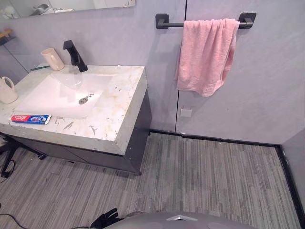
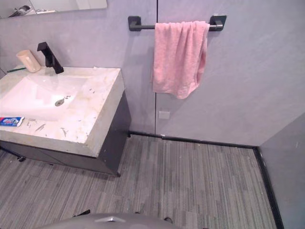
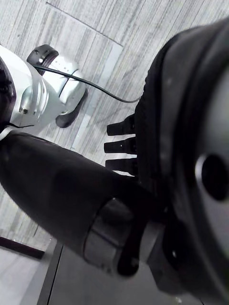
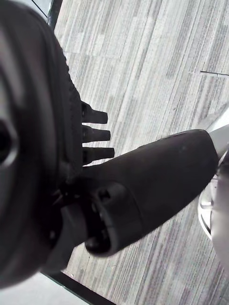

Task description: Organize the bathroom.

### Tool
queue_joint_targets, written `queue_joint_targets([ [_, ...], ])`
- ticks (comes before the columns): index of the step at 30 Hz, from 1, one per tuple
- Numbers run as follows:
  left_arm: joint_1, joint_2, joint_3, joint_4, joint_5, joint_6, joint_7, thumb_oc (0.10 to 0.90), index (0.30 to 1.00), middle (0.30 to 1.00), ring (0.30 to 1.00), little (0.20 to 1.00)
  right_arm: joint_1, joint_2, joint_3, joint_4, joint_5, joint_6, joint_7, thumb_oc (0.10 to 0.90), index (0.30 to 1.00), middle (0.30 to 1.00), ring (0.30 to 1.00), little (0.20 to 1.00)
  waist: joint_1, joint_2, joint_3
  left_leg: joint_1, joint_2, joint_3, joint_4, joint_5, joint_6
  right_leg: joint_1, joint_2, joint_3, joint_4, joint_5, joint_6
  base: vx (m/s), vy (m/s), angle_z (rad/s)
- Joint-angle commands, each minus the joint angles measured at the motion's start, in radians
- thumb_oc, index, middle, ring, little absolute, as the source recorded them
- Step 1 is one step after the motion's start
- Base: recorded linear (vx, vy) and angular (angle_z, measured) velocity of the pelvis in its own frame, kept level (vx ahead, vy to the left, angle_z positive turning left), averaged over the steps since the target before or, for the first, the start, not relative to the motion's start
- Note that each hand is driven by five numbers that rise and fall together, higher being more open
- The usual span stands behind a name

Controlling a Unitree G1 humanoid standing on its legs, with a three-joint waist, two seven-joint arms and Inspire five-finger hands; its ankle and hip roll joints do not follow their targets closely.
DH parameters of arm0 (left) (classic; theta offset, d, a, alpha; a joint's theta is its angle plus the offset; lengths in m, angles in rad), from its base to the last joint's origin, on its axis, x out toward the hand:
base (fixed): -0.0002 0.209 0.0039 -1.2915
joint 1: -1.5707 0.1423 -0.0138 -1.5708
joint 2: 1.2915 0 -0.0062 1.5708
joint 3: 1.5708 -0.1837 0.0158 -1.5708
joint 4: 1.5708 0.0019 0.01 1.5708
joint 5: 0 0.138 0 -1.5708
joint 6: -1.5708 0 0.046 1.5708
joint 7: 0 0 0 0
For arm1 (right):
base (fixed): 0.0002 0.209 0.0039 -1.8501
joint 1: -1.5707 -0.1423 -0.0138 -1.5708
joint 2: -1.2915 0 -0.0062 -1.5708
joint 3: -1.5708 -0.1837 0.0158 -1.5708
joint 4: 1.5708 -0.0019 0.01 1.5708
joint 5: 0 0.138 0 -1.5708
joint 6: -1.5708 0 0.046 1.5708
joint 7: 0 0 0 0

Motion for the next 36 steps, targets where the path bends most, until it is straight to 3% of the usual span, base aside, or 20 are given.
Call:
queue_joint_targets([
  [1,-0.048,0.028,-0.003,0.016,0.011,-0.02,0.01,0.8,0.9,0.9,0.9,0.9,-0.017,0.005,-0.003,-0.01,0.028,0.009,-0.008,0.8,0.9,0.9,0.9,0.9,0.024,-0.046,0.003,-0.035,0.0,0.038,0.001,-0.043,-0.061,0.035,-0.051,0.031,0.034,-0.054,0.091,0.0,0.0,0.0],
  [8,-0.037,0.021,0.042,0.043,-0.014,0.015,-0.018,0.8,0.9,0.9,0.9,0.9,-0.015,0.015,-0.003,-0.004,0.069,0.049,0.032,0.8,0.9,0.9,0.9,0.9,0.004,-0.061,0.01,-0.024,0.009,0.089,0.018,-0.058,-0.056,0.032,-0.055,0.061,0.045,-0.053,0.095,0.03,-0.006,-0.13],
  [9,-0.036,0.018,0.049,0.048,-0.018,0.023,-0.028,0.8,0.9,0.9,0.9,0.9,-0.015,0.02,-0.013,0.005,0.113,0.106,0.072,0.8,0.9,0.9,0.9,0.9,0.0,-0.064,0.011,-0.021,0.009,0.096,0.021,-0.061,-0.054,0.031,-0.056,0.067,0.049,-0.054,0.097,0.05,0.016,-0.26],
  [11,-0.036,0.016,0.059,0.061,-0.011,0.026,-0.044,0.8,0.9,0.9,0.9,0.9,-0.011,0.023,-0.028,0.038,0.124,0.155,0.148,0.8,0.9,0.9,0.9,0.9,-0.001,-0.068,0.013,-0.017,0.009,0.106,0.026,-0.067,-0.048,0.031,-0.06,0.077,0.056,-0.056,0.1,0.06,0.025,-0.24],
  [13,-0.039,0.018,0.064,0.068,-0.013,0.036,-0.062,0.8,0.9,0.9,0.9,0.9,-0.008,0.026,-0.037,0.061,0.126,0.167,0.193,0.8,0.9,0.9,0.9,0.9,-0.002,-0.071,0.012,-0.011,0.008,0.113,0.024,-0.068,-0.045,0.031,-0.064,0.08,0.059,-0.055,0.104,0.06,0.026,-0.11],
  [23,-0.053,0.031,0.046,0.088,0.019,0.079,-0.078,0.8,0.9,0.9,0.9,0.9,-0.029,0.022,-0.049,0.067,0.094,0.149,0.214,0.8,0.9,0.9,0.9,0.9,-0.031,-0.081,0.031,-0.009,-0.014,0.148,0.097,-0.114,0.002,-0.034,-0.117,0.133,0.2,-0.049,0.137,0.04,0.043,-0.19],
  [30,-0.071,0.057,0.027,0.048,-0.012,0.114,-0.038,0.8,0.9,0.9,0.9,0.9,-0.045,0.016,-0.04,0.037,0.088,0.13,0.215,0.8,0.9,0.9,0.9,0.9,-0.046,-0.058,0.074,-0.043,-0.045,0.144,0.188,-0.144,0.047,-0.127,-0.182,0.161,0.42,-0.028,0.14,0.01,0.04,-0.1],
  [34,-0.066,0.072,0.017,0.052,-0.005,0.105,-0.037,0.8,0.9,0.9,0.9,0.9,-0.048,0.009,-0.034,0.028,0.105,0.127,0.214,0.8,0.9,0.9,0.9,0.9,-0.05,-0.034,0.095,-0.036,-0.057,0.145,0.209,-0.163,0.068,-0.238,-0.208,0.144,0.647,0.027,0.13,0.02,0.031,-0.11],
  [35,-0.066,0.074,0.017,0.052,-0.007,0.106,-0.034,0.8,0.9,0.9,0.9,0.9,-0.05,0.009,-0.031,0.028,0.108,0.127,0.214,0.8,0.9,0.9,0.9,0.9,-0.05,-0.038,0.099,-0.035,-0.06,0.144,0.213,-0.17,0.068,-0.252,-0.216,0.144,0.629,0.035,0.132,0.11,-0.154,-0.17],
  [36,-0.069,0.08,0.021,0.055,-0.002,0.105,-0.026,0.8,0.9,0.9,0.9,0.9,-0.056,0.007,-0.025,0.032,0.111,0.123,0.222,0.8,0.9,0.9,0.9,0.9,-0.052,-0.049,0.108,-0.033,-0.061,0.146,0.227,-0.186,0.056,-0.251,-0.23,0.142,0.527,0.046,0.136,0.1,-0.2,-0.08],
])
